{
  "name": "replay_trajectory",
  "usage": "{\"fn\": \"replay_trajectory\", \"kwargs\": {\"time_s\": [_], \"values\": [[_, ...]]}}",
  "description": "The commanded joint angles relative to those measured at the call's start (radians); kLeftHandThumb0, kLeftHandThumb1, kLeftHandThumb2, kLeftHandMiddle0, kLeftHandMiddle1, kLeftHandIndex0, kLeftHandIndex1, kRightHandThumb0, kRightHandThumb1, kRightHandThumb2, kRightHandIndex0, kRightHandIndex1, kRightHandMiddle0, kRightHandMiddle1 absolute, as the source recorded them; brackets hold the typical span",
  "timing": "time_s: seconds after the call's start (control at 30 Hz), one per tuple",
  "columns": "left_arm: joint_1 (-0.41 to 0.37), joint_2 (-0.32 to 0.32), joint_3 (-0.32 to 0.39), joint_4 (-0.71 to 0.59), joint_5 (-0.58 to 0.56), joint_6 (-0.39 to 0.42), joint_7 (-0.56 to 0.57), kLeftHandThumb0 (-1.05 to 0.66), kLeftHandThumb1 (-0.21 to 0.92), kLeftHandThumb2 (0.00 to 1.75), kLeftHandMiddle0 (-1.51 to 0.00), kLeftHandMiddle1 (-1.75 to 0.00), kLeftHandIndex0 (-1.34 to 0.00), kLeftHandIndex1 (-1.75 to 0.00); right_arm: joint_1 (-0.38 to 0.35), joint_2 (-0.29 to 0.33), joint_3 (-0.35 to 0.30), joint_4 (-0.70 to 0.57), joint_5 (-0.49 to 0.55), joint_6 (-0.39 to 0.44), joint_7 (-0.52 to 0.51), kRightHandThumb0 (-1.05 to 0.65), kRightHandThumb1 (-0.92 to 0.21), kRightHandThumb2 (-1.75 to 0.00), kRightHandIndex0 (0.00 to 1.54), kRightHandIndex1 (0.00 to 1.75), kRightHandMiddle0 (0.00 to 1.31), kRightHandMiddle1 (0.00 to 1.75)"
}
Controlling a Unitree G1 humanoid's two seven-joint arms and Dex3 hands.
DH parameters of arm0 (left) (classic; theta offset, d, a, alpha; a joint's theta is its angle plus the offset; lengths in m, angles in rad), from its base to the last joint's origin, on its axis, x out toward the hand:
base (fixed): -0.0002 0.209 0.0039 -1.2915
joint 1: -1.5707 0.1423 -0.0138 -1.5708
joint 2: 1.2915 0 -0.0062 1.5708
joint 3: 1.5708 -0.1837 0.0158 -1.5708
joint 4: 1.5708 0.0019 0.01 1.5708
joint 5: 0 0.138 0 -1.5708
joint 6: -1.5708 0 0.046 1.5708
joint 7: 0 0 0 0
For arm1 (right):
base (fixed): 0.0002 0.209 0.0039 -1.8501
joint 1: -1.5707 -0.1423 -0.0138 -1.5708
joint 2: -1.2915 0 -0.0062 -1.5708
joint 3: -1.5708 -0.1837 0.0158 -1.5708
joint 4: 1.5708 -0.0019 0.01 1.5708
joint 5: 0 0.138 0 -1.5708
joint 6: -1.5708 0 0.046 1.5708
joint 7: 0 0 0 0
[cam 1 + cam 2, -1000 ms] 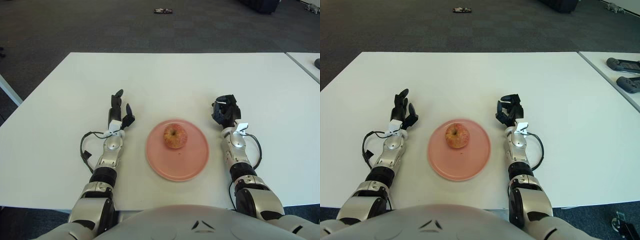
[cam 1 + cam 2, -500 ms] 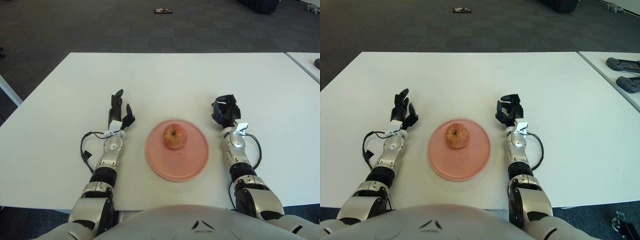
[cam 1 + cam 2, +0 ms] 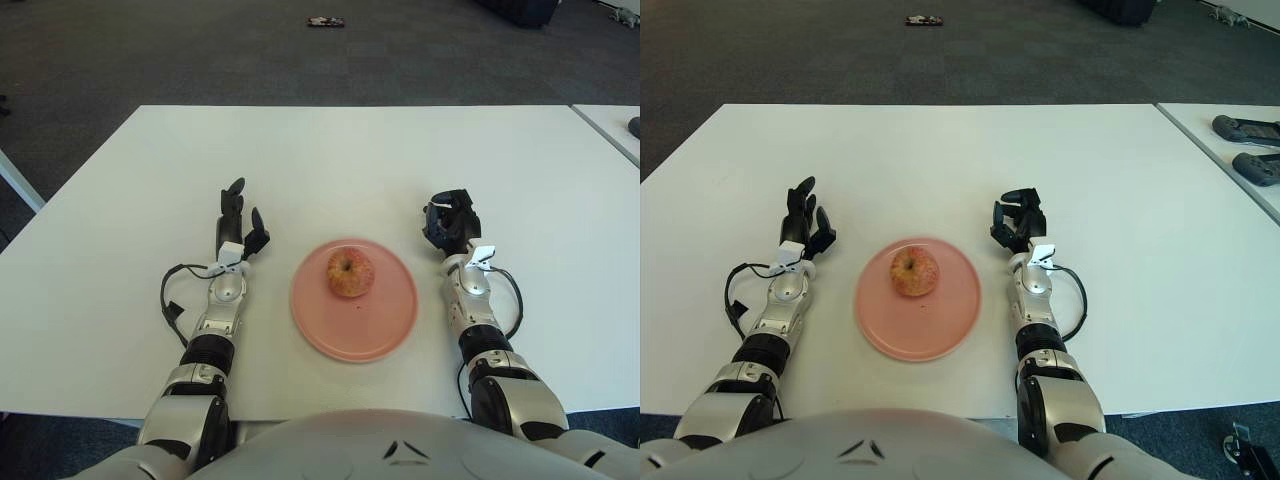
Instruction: Put the apple into the plate.
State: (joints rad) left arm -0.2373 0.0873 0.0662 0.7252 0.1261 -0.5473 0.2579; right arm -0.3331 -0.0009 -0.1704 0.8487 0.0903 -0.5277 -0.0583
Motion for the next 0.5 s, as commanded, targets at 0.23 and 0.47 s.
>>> {"fn": "replay_trajectory", "kwargs": {"time_s": [0.23, 0.47], "values": [[0.021, -0.012, -0.005, 0.015, 0.007, -0.016, 0.012, -0.75, 0.92, 0.91, -0.22, -0.14, 0.0, -0.63, 0.036, 0.014, -0.002, 0.037, 0.002, 0.047, -0.008, -0.01, -0.61, -0.87, 0.49, 1.46, 0.29, 1.75], [0.027, -0.013, -0.008, 0.008, 0.008, -0.013, 0.012, -0.74, 0.92, 0.91, -0.22, -0.13, 0.0, -0.63, 0.037, 0.013, 0.001, 0.034, -0.002, 0.052, -0.015, -0.01, -0.61, -0.88, 0.5, 1.46, 0.3, 1.75]]}}
